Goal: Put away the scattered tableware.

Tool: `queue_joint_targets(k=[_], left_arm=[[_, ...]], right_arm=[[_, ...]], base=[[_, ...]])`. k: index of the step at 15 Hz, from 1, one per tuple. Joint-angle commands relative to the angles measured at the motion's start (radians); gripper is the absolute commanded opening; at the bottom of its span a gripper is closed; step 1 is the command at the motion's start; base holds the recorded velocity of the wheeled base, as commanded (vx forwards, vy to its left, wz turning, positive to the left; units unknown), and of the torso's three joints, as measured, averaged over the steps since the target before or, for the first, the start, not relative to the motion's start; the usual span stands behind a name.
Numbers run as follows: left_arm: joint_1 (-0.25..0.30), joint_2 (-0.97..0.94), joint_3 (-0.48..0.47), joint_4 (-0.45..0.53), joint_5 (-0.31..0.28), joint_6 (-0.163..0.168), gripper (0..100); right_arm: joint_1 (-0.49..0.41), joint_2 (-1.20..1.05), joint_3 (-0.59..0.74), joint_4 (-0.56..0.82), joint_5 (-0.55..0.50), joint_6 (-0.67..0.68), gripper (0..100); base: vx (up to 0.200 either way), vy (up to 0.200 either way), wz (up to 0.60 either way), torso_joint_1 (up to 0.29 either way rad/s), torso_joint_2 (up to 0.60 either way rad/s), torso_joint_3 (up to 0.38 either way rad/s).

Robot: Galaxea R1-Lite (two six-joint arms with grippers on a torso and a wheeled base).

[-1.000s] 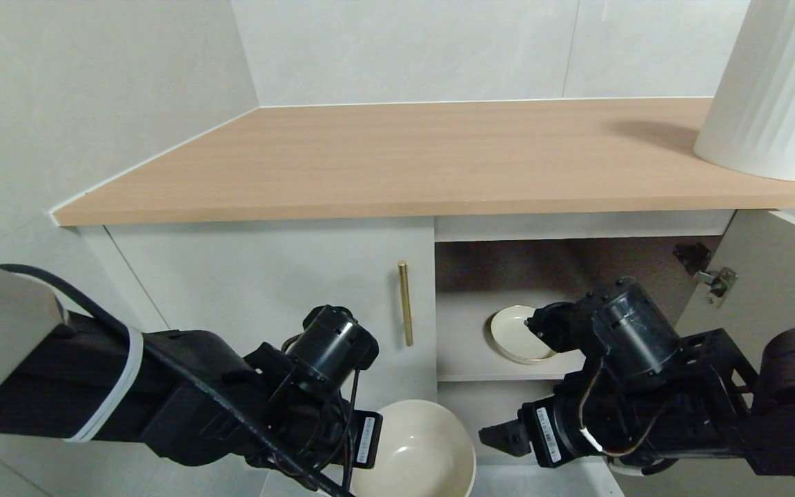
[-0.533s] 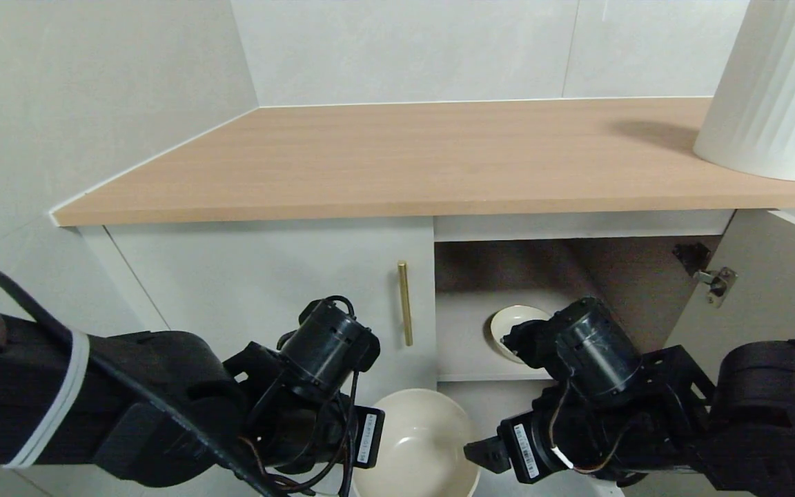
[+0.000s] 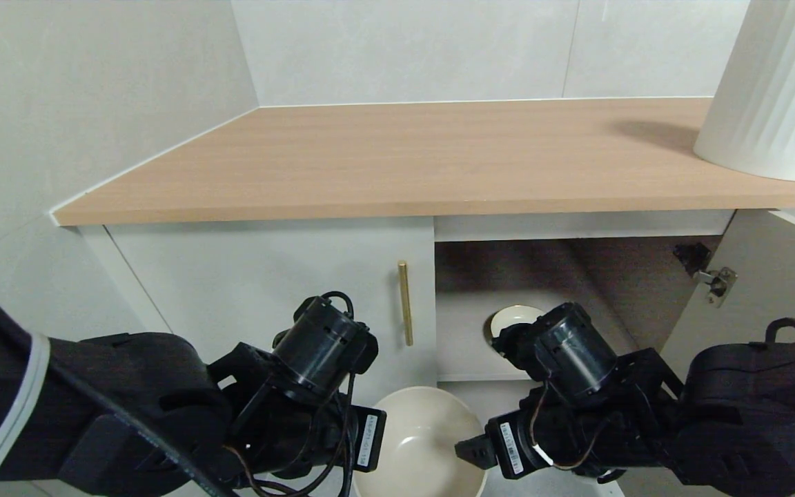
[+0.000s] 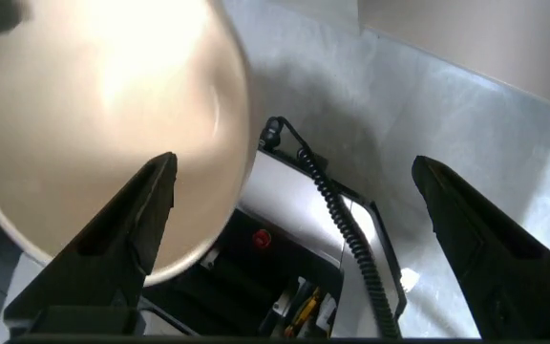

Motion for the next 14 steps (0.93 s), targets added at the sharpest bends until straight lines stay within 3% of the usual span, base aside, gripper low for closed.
queue_joint_targets(k=[1, 2, 3, 14], left_arm=[[-0.002, -0.003, 0.000, 0.001, 0.000, 0.000, 0], [-0.002, -0.001, 0.001, 0.001, 0.000, 0.000, 0], [-0.001, -0.001, 0.000, 0.000, 0.000, 0.000, 0], [-0.002, 0.002, 0.006, 0.001, 0.000, 0.001, 0]], right_arm=[[0.000, 0.009, -0.002, 0.000, -0.007, 0.000, 100], [0.000, 0.012, -0.002, 0.000, -0.011, 0.001, 100], [0.000, 0.015, -0.004, 0.000, -0.011, 0.001, 0], [-0.003, 0.011, -0.002, -0.016, -0.013, 0.014, 0]], base=[[0.000, 0.000, 0.00, 0.000, 0.00, 0.000], [0.000, 0.000, 0.00, 0.000, 0.00, 0.000], [0.000, 0.000, 0.00, 0.000, 0.00, 0.000], [0.000, 0.000, 0.00, 0.000, 0.00, 0.000]])
